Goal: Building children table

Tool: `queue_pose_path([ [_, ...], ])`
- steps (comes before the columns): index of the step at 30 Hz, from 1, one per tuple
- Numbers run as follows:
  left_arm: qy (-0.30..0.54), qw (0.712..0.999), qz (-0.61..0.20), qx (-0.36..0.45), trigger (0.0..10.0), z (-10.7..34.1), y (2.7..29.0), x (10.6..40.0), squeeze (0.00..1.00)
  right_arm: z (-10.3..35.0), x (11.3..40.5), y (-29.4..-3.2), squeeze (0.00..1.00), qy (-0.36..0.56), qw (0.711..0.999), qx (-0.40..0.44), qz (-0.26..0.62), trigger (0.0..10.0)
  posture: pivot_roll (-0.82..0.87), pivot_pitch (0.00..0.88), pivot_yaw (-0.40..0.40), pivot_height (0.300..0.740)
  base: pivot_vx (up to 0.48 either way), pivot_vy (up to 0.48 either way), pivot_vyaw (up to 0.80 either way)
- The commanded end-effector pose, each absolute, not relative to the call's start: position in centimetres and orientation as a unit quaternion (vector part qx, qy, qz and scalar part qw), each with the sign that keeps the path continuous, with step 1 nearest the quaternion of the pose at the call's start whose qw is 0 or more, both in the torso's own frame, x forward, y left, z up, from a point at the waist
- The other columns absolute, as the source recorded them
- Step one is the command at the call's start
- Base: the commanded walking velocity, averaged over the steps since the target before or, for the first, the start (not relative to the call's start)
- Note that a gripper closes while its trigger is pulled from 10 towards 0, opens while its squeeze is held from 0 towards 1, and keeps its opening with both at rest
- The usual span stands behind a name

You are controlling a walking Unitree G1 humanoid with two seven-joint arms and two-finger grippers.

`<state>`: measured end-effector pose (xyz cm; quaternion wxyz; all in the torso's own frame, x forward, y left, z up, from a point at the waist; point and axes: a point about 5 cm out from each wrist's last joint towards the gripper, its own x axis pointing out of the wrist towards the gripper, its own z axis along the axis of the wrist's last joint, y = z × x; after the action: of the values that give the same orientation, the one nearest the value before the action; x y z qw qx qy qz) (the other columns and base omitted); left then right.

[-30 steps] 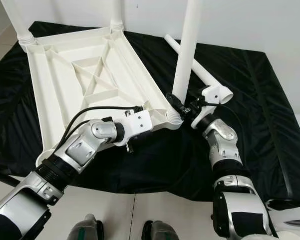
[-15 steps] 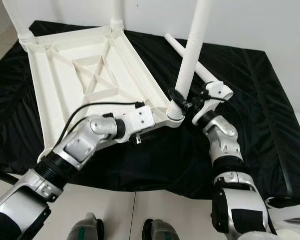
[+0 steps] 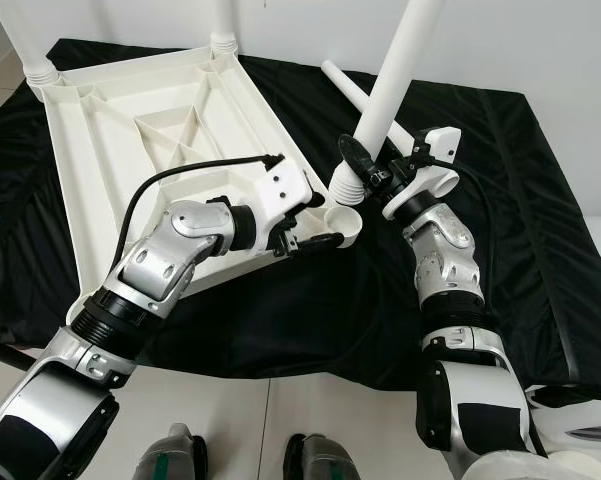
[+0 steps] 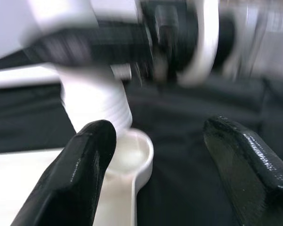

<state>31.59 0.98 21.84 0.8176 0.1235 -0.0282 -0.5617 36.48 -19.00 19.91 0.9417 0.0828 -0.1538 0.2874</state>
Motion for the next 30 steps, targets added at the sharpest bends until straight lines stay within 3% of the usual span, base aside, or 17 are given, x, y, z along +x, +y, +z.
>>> queue_pose_path([
  [1, -0.037, 0.846, -0.524, 0.094, 10.0, 22.8, 1.3, 32.0, 0.00, 19.4, 36.3, -19.6, 0.00, -0.134, 0.949, 0.074, 0.276, 10.0, 0.04, 0.034, -0.059, 0.740, 0.000, 0.000, 0.00],
  [7, -0.038, 0.871, -0.487, 0.043, 10.0, 23.2, 2.1, 32.7, 0.00, 18.4, 36.3, -20.2, 0.00, -0.109, 0.962, 0.058, 0.244, 10.0, 0.05, 0.011, -0.069, 0.740, 0.000, 0.000, 0.00],
  [8, -0.046, 0.874, -0.482, 0.037, 10.0, 23.3, 2.3, 32.8, 0.06, 18.3, 36.2, -20.2, 0.00, -0.107, 0.962, 0.061, 0.243, 10.0, 0.05, 0.006, -0.072, 0.740, 0.000, 0.000, 0.00],
  [10, -0.046, 0.874, -0.482, 0.037, 10.0, 23.3, 2.3, 32.8, 0.06, 18.3, 36.2, -20.2, 0.00, -0.107, 0.962, 0.061, 0.243, 10.0, 0.05, 0.006, -0.072, 0.740, 0.000, 0.000, 0.00],
  [11, -0.045, 0.878, -0.477, 0.015, 10.0, 23.4, 2.6, 32.9, 1.00, 18.0, 36.0, -20.2, 0.00, -0.106, 0.962, 0.062, 0.243, 10.0, 0.06, 0.000, -0.077, 0.740, 0.000, 0.000, 0.00],
  [14, -0.045, 0.878, -0.477, 0.015, 10.0, 23.4, 2.6, 32.9, 1.00, 18.0, 36.0, -20.2, 0.00, -0.106, 0.962, 0.062, 0.243, 10.0, 0.06, 0.000, -0.077, 0.740, 0.000, 0.000, 0.00],
  [22, -0.061, 0.870, -0.482, -0.083, 10.0, 25.4, 3.2, 32.6, 1.00, 17.0, 35.2, -18.9, 0.00, -0.096, 0.952, 0.061, 0.285, 10.0, 0.08, 0.000, -0.092, 0.740, 0.000, 0.000, 0.00],
  [23, -0.071, 0.854, -0.503, -0.112, 10.0, 26.3, 3.0, 32.1, 0.47, 16.9, 34.9, -18.4, 0.00, -0.094, 0.945, 0.056, 0.309, 10.0, 0.08, 0.000, -0.096, 0.740, 0.000, 0.000, 0.00],
  [24, -0.077, 0.842, -0.518, -0.130, 10.0, 26.9, 2.8, 31.8, 0.00, 16.8, 34.7, -18.1, 0.00, -0.093, 0.940, 0.053, 0.323, 10.0, 0.08, 0.000, -0.096, 0.740, 0.000, 0.000, 0.00],
  [26, -0.077, 0.842, -0.518, -0.130, 10.0, 26.9, 2.8, 31.8, 0.00, 16.8, 34.7, -18.1, 0.00, -0.093, 0.940, 0.053, 0.323, 10.0, 0.08, 0.000, -0.096, 0.740, 0.000, 0.000, 0.00],
  [27, -0.080, 0.823, -0.543, -0.144, 10.0, 27.3, 2.4, 31.3, 0.00, 16.6, 34.3, -17.8, 0.00, -0.088, 0.931, 0.046, 0.351, 10.0, 0.09, 0.000, -0.101, 0.740, 0.000, 0.000, 0.00],
  [30, -0.082, 0.813, -0.557, -0.148, 10.0, 27.6, 2.0, 30.9, 0.00, 16.6, 34.0, -17.6, 0.00, -0.083, 0.922, 0.042, 0.375, 10.0, 0.09, 0.000, -0.103, 0.740, 0.000, 0.000, 0.00],
])
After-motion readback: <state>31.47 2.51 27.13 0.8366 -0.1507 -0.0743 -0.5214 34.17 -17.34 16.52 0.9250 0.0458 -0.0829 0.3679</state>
